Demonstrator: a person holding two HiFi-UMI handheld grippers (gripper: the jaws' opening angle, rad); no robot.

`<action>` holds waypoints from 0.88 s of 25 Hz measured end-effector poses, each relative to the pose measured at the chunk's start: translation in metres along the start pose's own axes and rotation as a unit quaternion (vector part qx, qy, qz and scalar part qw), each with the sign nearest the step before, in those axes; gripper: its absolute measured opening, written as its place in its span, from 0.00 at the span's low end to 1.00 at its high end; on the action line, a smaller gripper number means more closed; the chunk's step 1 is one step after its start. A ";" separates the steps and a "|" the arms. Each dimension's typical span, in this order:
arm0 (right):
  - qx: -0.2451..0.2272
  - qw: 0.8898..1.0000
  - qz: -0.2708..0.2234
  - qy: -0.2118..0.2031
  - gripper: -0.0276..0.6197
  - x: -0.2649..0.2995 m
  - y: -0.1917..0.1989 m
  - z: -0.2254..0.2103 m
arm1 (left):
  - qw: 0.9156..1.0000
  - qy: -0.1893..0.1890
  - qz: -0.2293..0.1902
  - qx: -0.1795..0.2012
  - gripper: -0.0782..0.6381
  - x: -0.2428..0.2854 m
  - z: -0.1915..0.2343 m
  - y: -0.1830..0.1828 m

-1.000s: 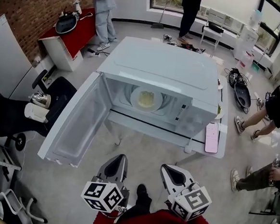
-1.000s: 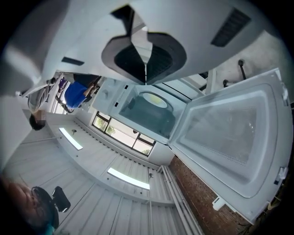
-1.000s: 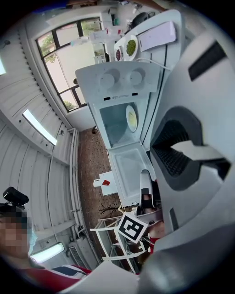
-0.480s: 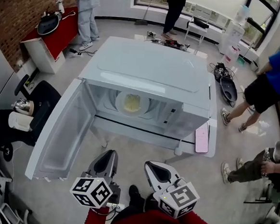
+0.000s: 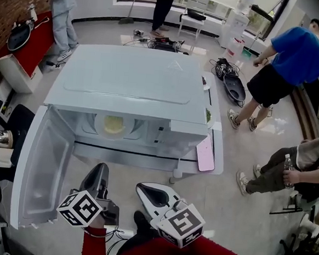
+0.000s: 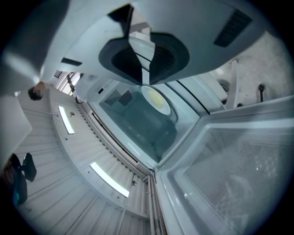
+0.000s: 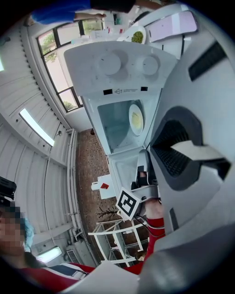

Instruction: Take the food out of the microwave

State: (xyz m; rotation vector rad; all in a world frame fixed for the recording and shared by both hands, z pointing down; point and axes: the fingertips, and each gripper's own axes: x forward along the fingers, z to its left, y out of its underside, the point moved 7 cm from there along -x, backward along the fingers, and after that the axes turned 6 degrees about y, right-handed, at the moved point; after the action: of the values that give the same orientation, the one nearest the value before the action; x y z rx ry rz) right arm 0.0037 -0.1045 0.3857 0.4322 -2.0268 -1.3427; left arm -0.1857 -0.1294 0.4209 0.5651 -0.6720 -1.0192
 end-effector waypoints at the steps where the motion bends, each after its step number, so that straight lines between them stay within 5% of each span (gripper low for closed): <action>1: 0.000 1.000 0.000 -0.002 0.06 0.002 -0.003 -0.002 | 1.000 0.001 0.001 -0.009 0.19 0.006 0.001 -0.002; 6: 0.001 1.000 0.004 -0.021 0.06 0.016 -0.016 -0.009 | 0.997 0.002 -0.004 -0.073 0.22 0.031 0.011 -0.010; 12: -0.030 0.998 -0.001 -0.047 0.06 0.021 -0.022 -0.024 | 0.984 0.010 -0.018 -0.175 0.24 0.056 0.016 -0.005; 22: -0.016 0.996 0.031 -0.082 0.06 0.063 -0.019 -0.024 | 0.965 0.002 -0.028 -0.261 0.24 0.078 0.053 -0.008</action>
State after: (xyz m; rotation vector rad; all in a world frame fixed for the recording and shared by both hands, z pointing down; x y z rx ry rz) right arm -0.0274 -0.1659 0.3960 0.2488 -2.1302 -1.4113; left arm -0.2014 -0.2089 0.4696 0.1226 -0.3599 -1.1925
